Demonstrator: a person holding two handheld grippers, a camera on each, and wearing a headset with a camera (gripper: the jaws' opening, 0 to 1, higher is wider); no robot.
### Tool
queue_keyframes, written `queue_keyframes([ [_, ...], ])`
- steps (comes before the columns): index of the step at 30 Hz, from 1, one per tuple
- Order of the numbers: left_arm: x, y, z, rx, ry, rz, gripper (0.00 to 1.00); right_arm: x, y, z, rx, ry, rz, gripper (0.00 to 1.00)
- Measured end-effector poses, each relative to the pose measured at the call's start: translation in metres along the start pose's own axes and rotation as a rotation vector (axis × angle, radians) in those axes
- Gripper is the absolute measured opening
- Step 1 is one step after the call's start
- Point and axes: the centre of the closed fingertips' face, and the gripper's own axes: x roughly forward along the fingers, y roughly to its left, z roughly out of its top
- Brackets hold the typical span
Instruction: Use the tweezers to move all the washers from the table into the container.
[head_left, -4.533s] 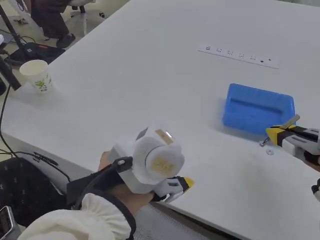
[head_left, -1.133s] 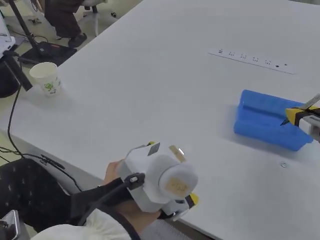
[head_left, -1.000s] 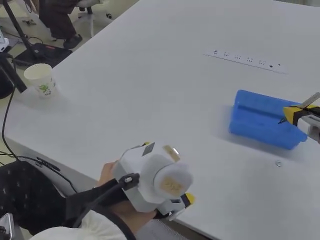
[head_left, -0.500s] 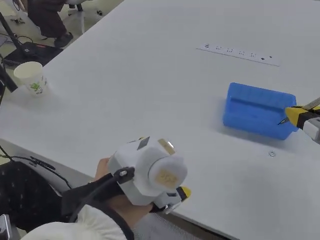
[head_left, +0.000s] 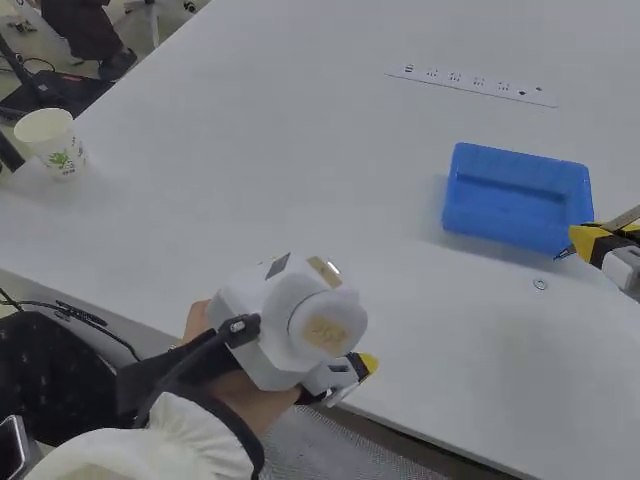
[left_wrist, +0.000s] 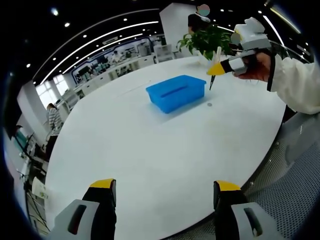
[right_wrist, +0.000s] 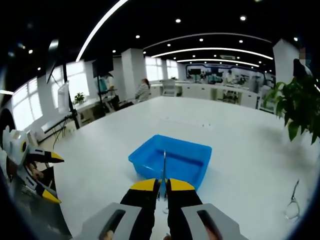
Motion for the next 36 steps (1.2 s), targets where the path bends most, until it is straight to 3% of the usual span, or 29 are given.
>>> queue_keyframes([
  [12, 0.002, -0.001, -0.003, 0.004, 0.017, -0.008, 0.81, 0.013, -0.007, -0.021, -0.008, 0.044, -0.011, 0.05],
  [22, 0.002, -0.002, -0.005, 0.011, 0.031, -0.01, 0.81, 0.018, -0.011, -0.03, -0.01, 0.066, -0.013, 0.05],
  [31, 0.001, -0.003, -0.004, 0.011, 0.025, -0.014, 0.81, 0.022, -0.008, -0.042, -0.066, 0.113, -0.014, 0.04],
  [36, 0.002, -0.003, -0.004, 0.013, 0.026, -0.014, 0.81, 0.023, -0.009, -0.039, -0.065, 0.095, -0.022, 0.04],
])
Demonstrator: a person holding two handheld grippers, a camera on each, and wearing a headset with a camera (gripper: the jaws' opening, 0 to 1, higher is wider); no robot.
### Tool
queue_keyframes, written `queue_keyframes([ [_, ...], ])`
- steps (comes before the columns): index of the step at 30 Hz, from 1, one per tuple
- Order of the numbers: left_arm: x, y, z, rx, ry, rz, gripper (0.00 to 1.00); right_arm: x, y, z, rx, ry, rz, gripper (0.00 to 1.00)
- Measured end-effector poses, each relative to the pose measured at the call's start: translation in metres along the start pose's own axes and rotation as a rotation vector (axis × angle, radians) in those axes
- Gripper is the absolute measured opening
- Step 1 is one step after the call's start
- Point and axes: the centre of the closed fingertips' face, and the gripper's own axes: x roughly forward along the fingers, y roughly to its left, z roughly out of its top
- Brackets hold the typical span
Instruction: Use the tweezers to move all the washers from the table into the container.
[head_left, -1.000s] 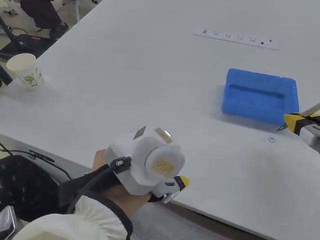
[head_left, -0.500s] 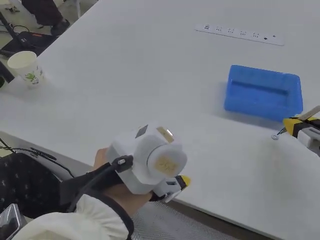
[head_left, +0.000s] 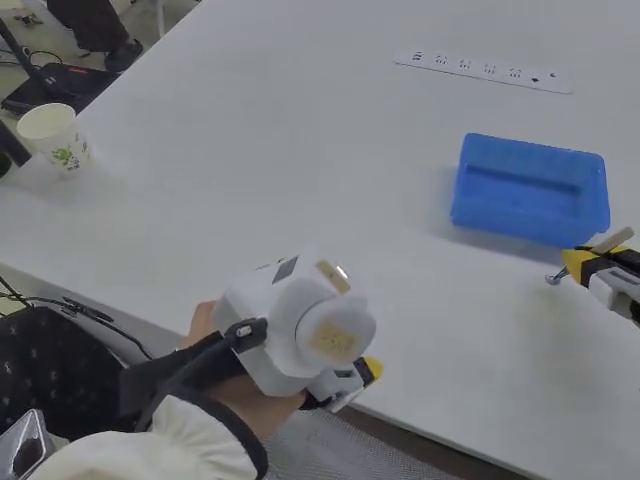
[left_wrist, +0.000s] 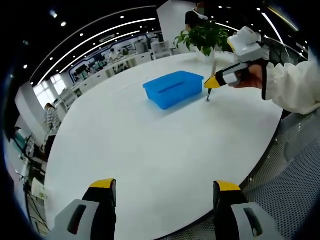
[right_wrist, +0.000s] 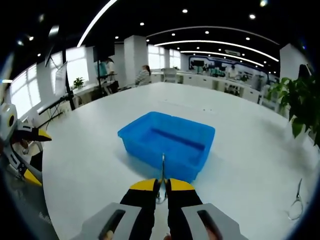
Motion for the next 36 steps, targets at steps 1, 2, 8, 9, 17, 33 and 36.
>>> queue_keyframes([
  [1, 0.0, 0.0, 0.0, 0.0, -0.001, 0.0, 0.81, 0.0, 0.0, 0.0, 0.0, 0.0, -0.002, 0.04],
  [2, 0.0, 0.0, 0.0, -0.001, -0.001, -0.001, 0.81, 0.001, -0.001, 0.001, -0.001, 0.001, -0.004, 0.04],
  [8, 0.0, 0.0, 0.0, -0.002, -0.003, -0.001, 0.81, 0.001, 0.001, 0.0, -0.011, -0.001, -0.01, 0.04],
  [9, 0.0, 0.0, 0.0, -0.003, -0.003, -0.001, 0.81, 0.001, 0.001, 0.0, -0.012, 0.0, -0.013, 0.03],
  [17, 0.0, 0.0, 0.0, -0.003, -0.004, 0.001, 0.81, 0.0, 0.001, -0.001, -0.017, 0.014, -0.009, 0.02],
  [33, 0.0, 0.001, 0.002, -0.006, -0.006, 0.006, 0.81, -0.009, -0.001, 0.008, -0.003, 0.009, 0.0, 0.02],
  [36, 0.0, 0.001, 0.002, -0.004, -0.006, 0.006, 0.81, -0.012, -0.001, 0.012, -0.001, 0.002, -0.001, 0.02],
])
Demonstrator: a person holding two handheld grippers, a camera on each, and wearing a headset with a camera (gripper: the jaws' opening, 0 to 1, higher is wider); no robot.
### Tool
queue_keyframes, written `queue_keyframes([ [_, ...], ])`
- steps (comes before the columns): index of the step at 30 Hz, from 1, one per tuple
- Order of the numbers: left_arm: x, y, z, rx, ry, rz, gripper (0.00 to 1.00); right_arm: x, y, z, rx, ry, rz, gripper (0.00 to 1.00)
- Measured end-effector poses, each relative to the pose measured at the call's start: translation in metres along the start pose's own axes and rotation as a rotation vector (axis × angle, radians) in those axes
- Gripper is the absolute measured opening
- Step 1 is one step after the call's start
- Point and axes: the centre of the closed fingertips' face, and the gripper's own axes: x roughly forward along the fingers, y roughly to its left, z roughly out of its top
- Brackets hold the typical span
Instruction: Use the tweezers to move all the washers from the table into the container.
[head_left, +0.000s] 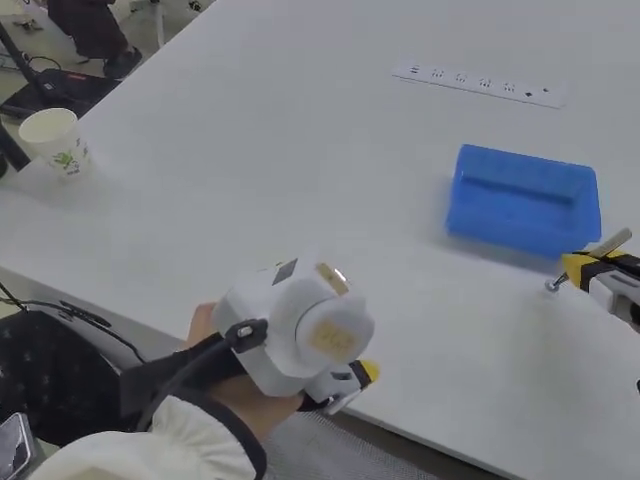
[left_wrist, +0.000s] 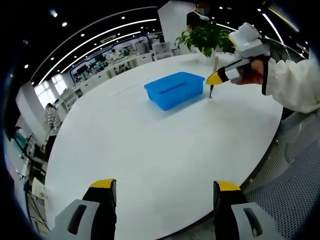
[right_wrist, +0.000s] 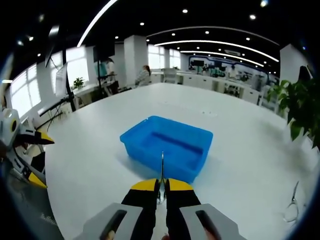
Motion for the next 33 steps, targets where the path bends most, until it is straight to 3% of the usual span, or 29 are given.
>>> queue_keyframes([
  [17, -0.002, 0.0, 0.001, 0.0, -0.014, -0.002, 0.81, -0.018, 0.005, 0.031, -0.049, -0.049, -0.008, 0.02],
  [26, -0.002, -0.001, 0.001, 0.006, -0.012, -0.007, 0.8, -0.024, 0.01, 0.04, -0.067, -0.067, -0.004, 0.02],
  [33, -0.002, -0.001, 0.0, 0.007, -0.011, -0.009, 0.81, -0.028, 0.005, 0.048, -0.077, -0.08, -0.011, 0.02],
])
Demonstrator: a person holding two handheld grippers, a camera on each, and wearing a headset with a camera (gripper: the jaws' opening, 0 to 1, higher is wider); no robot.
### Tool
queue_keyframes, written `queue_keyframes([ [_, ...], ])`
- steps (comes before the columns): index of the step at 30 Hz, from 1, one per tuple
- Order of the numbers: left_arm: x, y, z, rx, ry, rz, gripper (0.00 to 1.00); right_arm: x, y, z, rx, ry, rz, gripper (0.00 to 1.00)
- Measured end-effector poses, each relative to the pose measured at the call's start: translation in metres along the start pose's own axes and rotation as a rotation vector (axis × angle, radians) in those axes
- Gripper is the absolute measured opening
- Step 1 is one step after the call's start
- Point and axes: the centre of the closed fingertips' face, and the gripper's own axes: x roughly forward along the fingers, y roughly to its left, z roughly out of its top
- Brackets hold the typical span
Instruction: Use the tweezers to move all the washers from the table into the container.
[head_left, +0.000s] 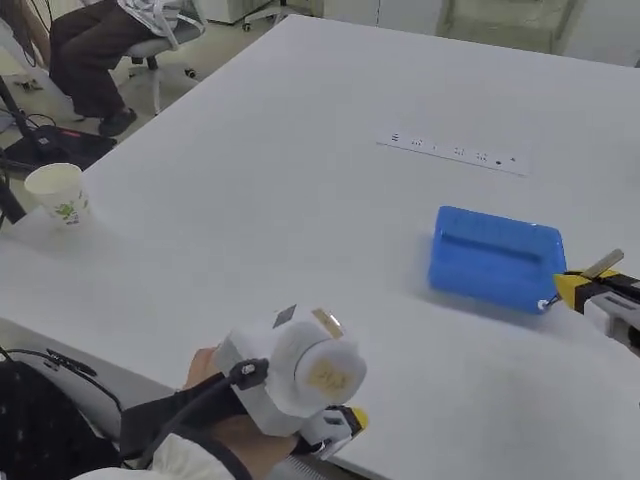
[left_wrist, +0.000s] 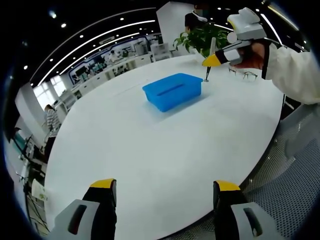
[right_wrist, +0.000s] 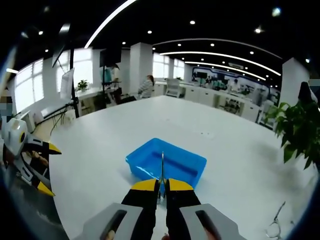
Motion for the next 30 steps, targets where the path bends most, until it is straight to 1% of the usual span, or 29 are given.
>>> queue_keyframes([
  [9, 0.0, 0.0, -0.001, 0.002, 0.007, 0.0, 0.8, 0.004, -0.009, 0.013, -0.014, -0.017, -0.005, 0.02],
  [13, 0.002, 0.0, -0.002, 0.0, 0.01, 0.0, 0.8, 0.009, -0.012, 0.018, -0.021, -0.024, -0.006, 0.02],
  [18, 0.002, -0.001, -0.002, 0.004, 0.018, -0.002, 0.8, 0.02, -0.017, 0.024, -0.04, -0.028, -0.012, 0.02],
  [21, 0.003, -0.001, -0.003, 0.004, 0.023, -0.003, 0.8, 0.03, -0.023, 0.022, -0.032, -0.018, -0.01, 0.02],
  [30, 0.005, -0.002, -0.007, 0.01, 0.047, -0.008, 0.8, 0.049, -0.026, 0.01, -0.024, 0.016, -0.001, 0.02],
])
